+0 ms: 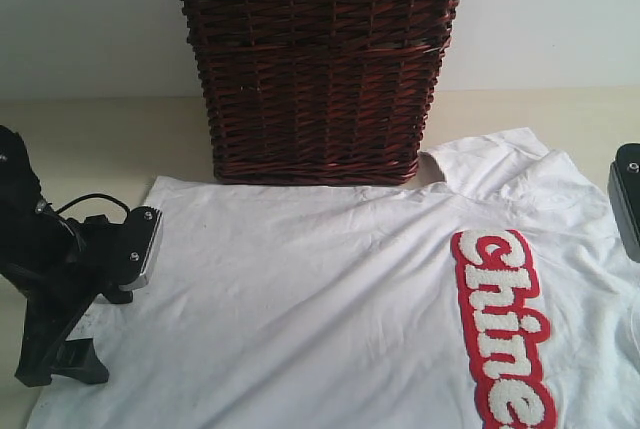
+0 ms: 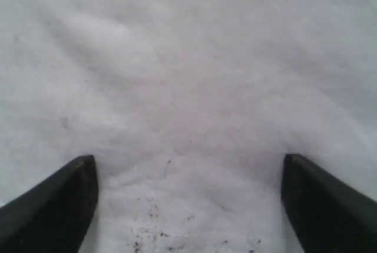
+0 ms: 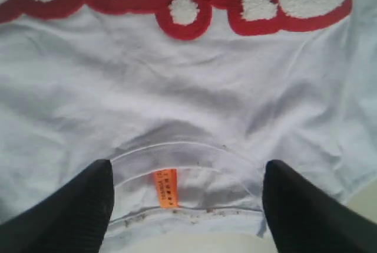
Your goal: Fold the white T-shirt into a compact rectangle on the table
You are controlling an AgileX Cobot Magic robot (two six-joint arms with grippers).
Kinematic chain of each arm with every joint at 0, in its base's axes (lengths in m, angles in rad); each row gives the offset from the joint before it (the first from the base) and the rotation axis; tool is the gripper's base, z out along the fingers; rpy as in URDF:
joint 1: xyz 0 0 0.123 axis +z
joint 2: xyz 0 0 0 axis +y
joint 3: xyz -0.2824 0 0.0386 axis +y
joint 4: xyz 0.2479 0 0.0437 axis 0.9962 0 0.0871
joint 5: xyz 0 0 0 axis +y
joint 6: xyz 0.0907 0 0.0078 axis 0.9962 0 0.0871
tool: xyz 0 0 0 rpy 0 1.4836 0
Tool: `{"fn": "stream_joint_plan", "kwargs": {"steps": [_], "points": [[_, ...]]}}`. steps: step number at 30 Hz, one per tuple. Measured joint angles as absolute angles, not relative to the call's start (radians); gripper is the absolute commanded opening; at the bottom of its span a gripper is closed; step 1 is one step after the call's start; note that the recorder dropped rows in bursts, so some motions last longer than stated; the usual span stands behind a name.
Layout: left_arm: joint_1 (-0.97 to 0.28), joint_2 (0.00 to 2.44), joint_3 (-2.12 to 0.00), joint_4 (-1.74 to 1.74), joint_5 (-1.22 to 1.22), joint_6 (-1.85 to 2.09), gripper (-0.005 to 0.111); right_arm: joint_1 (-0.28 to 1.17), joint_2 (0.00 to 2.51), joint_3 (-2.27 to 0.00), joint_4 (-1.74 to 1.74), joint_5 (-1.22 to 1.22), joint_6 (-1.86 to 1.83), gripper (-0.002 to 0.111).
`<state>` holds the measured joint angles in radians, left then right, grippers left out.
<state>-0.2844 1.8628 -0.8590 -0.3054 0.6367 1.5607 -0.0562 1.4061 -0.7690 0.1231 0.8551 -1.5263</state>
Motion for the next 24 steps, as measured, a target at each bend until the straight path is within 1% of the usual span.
{"fn": "stream_joint_plan", "kwargs": {"steps": [2, 6, 11, 15, 20, 24], "points": [[-0.284, 1.863, -0.859, -0.305, 0.637, 1.561, 0.082, -0.061, 1.41, -0.769, 0.097, 0.902, -1.531, 0.069], [-0.283, 1.865, -0.859, -0.305, 0.637, 1.561, 0.082, -0.128, 1.48, -0.769, 0.021, 1.041, -1.557, 0.069], [-0.283, 1.865, -0.859, -0.305, 0.637, 1.561, 0.082, -0.24, 1.507, -0.769, 0.021, 0.95, -1.66, 0.069], [-0.283, 1.865, -0.859, -0.305, 0.637, 1.561, 0.082, -0.298, 1.577, -0.77, 0.079, 0.934, -1.744, 0.069], [-0.283, 1.865, -0.859, -0.305, 0.637, 1.561, 0.082, -0.313, 1.682, -0.77, 0.151, 0.907, -1.785, 0.069], [-0.283, 1.865, -0.859, -0.305, 0.637, 1.561, 0.082, -0.313, 1.715, -0.77, 0.237, 0.849, -1.836, 0.069]]}}
